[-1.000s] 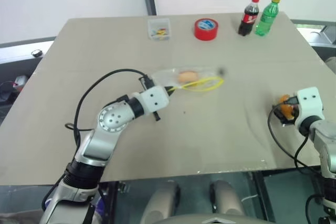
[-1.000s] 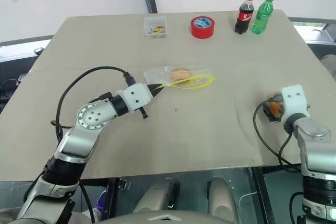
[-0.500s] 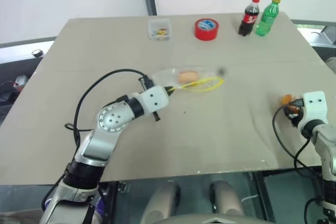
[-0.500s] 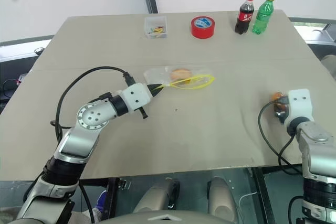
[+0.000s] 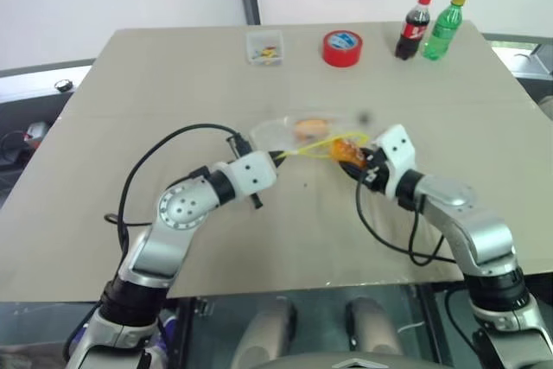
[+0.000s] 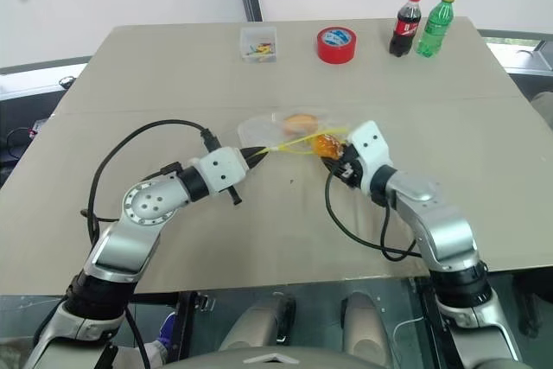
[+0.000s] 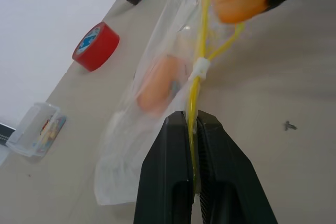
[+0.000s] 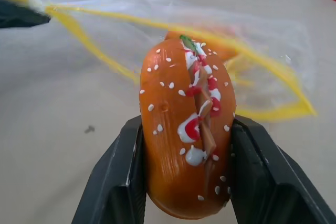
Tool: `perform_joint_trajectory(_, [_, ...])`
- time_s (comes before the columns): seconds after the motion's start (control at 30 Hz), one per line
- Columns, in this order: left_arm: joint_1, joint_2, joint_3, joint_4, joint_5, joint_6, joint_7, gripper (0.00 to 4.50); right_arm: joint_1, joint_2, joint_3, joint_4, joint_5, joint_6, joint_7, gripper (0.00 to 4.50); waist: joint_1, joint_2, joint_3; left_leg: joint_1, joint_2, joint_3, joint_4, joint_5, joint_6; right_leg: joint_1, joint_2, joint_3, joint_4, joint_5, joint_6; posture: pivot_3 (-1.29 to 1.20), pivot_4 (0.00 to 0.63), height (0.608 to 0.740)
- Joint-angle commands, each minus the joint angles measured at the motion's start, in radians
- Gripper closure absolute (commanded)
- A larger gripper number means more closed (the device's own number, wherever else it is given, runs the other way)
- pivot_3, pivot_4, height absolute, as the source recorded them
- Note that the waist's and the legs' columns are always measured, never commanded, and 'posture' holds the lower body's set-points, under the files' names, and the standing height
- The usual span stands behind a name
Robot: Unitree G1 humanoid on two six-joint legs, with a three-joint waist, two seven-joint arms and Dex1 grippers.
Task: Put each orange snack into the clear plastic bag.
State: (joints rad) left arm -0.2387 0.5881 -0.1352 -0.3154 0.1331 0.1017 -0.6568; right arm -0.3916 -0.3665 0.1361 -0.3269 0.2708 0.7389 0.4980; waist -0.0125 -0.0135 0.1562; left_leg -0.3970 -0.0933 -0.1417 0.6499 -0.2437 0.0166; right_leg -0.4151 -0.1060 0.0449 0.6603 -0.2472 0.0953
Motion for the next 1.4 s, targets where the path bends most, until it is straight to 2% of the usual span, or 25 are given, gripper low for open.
perform_joint_trajectory(0.03, [0.035,0.021,0.004,-0.082,-0.006,-0.053,-0.013,4.5,-0.07,0.027,0.038,0.042,-0.016,-0.011,0.002,2.47,-0.002,0.0,0.0,0.0,0.0,0.0,0.0,0.0,0.0,0.0,0.0,0.0,0.0,0.0,0.0,0.0,0.15,0.74])
perform_joint_trajectory(0.17, [0.079,0.046,-0.011,-0.098,0.008,-0.096,-0.032,4.5,-0.113,0.057,0.053,0.11,-0.019,-0.017,0.006,2.47,-0.004,0.0,0.0,0.0,0.0,0.0,-0.001,0.0,0.0,0.0,0.0,0.0,0.0,0.0,0.0,0.0,0.15,0.74])
perform_joint_trajectory(0.27, [0.109,0.072,-0.021,-0.081,0.049,-0.133,-0.025,4.5,-0.153,0.134,0.06,0.223,0.008,-0.006,0.016,2.47,-0.008,0.0,0.0,0.0,0.001,0.0,-0.001,0.0,0.0,0.0,0.001,0.0,0.0,0.0,0.0,0.0,0.15,0.74])
perform_joint_trajectory(0.4, [0.115,0.066,-0.012,-0.077,0.055,-0.122,-0.008,4.5,-0.181,0.175,0.085,0.323,-0.013,-0.052,0.048,2.47,-0.008,0.001,0.0,0.001,0.001,0.0,-0.001,0.0,0.0,-0.001,0.001,0.0,0.001,0.0,0.0,0.0,0.15,0.74])
perform_joint_trajectory(0.5, [0.116,0.045,0.012,-0.073,0.041,-0.071,0.013,4.5,-0.192,0.151,0.133,0.365,-0.073,-0.164,0.087,1.65,-0.004,0.001,0.0,0.0,0.0,0.0,-0.001,0.0,0.0,-0.001,0.0,0.0,0.0,0.0,0.0,0.0,0.15,0.74])
perform_joint_trajectory(0.6, [0.113,0.035,0.027,-0.067,0.042,-0.038,0.027,4.5,-0.187,0.128,0.133,0.337,-0.123,-0.242,0.068,0.25,-0.006,0.001,0.0,0.0,0.0,0.0,-0.001,0.0,0.0,-0.001,0.0,0.0,0.0,0.0,0.0,0.0,0.15,0.74])
perform_joint_trajectory(0.63, [0.112,0.035,0.028,-0.064,0.044,-0.036,0.028,4.5,-0.181,0.12,0.119,0.308,-0.116,-0.243,0.073,0.07,-0.006,0.001,0.0,0.0,0.0,0.0,-0.001,0.0,0.0,-0.001,0.0,0.0,0.001,0.0,0.0,0.0,0.15,0.74])
perform_joint_trajectory(0.8, [0.075,-0.005,0.068,-0.043,0.001,0.054,0.049,4.5,-0.107,0.008,0.087,0.097,-0.091,-0.245,0.139,0.07,-0.003,0.001,0.0,0.0,0.0,-0.001,-0.001,0.0,0.0,-0.001,0.001,-0.001,0.0,0.0,0.0,0.0,0.15,0.74])
perform_joint_trajectory(0.93, [0.039,-0.022,0.087,-0.029,-0.038,0.088,0.044,4.5,-0.049,-0.096,0.105,0.011,-0.161,-0.329,0.168,0.07,-0.004,0.001,0.0,0.0,0.0,-0.001,-0.001,0.0,0.0,-0.001,0.001,-0.001,0.0,0.0,0.0,0.0,0.15,0.74])
perform_joint_trajectory(1.1, [0.019,-0.026,0.096,-0.026,-0.09,0.099,0.028,4.5,-0.056,-0.22,0.184,0.138,-0.442,-0.599,0.076,0.07,-0.005,0.001,0.0,0.0,0.0,0.0,-0.001,0.0,0.0,-0.001,0.0,0.0,0.0,0.0,0.0,0.0,0.15,0.74])
perform_joint_trajectory(1.17, [0.017,-0.022,0.098,-0.029,-0.104,0.1,0.022,4.5,-0.073,-0.234,0.209,0.219,-0.522,-0.686,0.037,0.07,-0.005,0.001,0.0,0.001,0.0,0.0,-0.001,0.0,0.0,-0.001,0.0,-0.001,0.0,0.0,0.0,0.0,0.15,0.74])
perform_joint_trajectory(1.3, [0.015,-0.016,0.099,-0.038,-0.117,0.1,0.016,4.5,-0.104,-0.193,0.206,0.314,-0.555,-0.771,0.006,0.07,-0.006,0.0,0.001,0.0,0.001,0.001,-0.001,0.0,-0.001,-0.001,0.001,0.0,0.0,0.0,0.0,0.0,0.15,0.74])
perform_joint_trajectory(1.4, [0.017,-0.01,0.098,-0.044,-0.113,0.095,0.016,4.5,-0.132,-0.17,0.213,0.373,-0.586,-0.817,-0.001,0.9,-0.006,0.0,0.001,0.0,0.0,0.001,-0.001,0.0,-0.001,-0.001,0.001,0.0,0.0,0.0,0.0,0.0,0.15,0.74])
